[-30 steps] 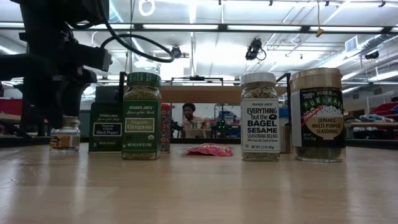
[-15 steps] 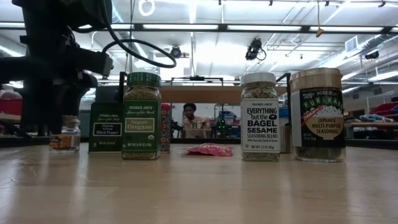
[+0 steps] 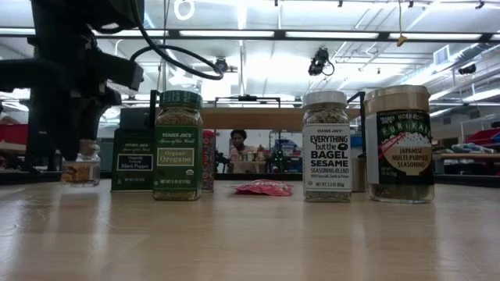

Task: Shelf spices
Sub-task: Put the brown seasoning bottle on the shelf

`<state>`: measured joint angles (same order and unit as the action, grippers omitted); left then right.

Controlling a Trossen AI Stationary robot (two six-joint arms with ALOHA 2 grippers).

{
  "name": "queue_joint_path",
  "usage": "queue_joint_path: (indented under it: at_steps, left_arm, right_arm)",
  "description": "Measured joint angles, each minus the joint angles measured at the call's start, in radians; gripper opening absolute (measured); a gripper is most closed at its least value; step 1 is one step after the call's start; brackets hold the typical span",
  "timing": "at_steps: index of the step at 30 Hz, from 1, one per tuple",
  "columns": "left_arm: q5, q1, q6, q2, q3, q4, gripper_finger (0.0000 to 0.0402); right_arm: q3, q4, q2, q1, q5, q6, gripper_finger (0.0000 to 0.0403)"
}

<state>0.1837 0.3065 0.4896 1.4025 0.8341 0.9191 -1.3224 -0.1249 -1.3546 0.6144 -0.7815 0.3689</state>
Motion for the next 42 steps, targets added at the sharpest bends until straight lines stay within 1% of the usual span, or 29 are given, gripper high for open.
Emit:
queue_joint_path:
  at_steps: [7, 12, 18, 22, 28, 30, 33, 37, 42]
  left_arm:
    - [0.002, 0.0, 0.013, -0.01, 0.149, 0.242, 0.0164]
    - [0.092, -0.013, -0.011, -0.03, 0.291, 0.346, 0.0164]
    - [0.274, -0.112, -0.057, -0.044, 0.47, 0.437, 0.0163]
    - [0.319, -0.231, -0.131, -0.044, 0.587, 0.453, 0.0163]
    - [0.314, -0.461, -0.219, -0.044, 0.716, 0.43, 0.0163]
    - [0.284, -0.539, -0.24, -0.044, 0.731, 0.41, 0.0163]
    - [0.205, -0.645, -0.266, -0.037, 0.731, 0.365, 0.0163]
    - [0.13, -0.739, -0.305, 0.001, 0.731, 0.321, 0.0163]
    - [0.063, -0.812, -0.35, 0.073, 0.745, 0.291, 0.0163]
  right_arm:
    - [0.0, -0.001, 0.0, 0.0, 0.0, 0.0, 0.024]
    - [0.0, -0.004, 0.0, 0.0, 0.0, 0.0, 0.024]
    - [0.0, -0.001, 0.0, 0.001, 0.022, 0.0, 0.024]
    - [0.0, 0.001, 0.0, 0.001, 0.026, 0.0, 0.024]
    - [0.0, 0.002, 0.0, 0.001, 0.026, 0.0, 0.024]
    - [0.0, 0.002, 0.0, 0.001, 0.026, 0.0, 0.024]
    - [0.0, 0.002, 0.0, 0.001, 0.026, 0.0, 0.024]
    - [0.0, 0.002, 0.0, 0.001, 0.026, 0.0, 0.024]
    - [0.0, 0.001, 0.0, 0.001, 0.026, 0.0, 0.024]
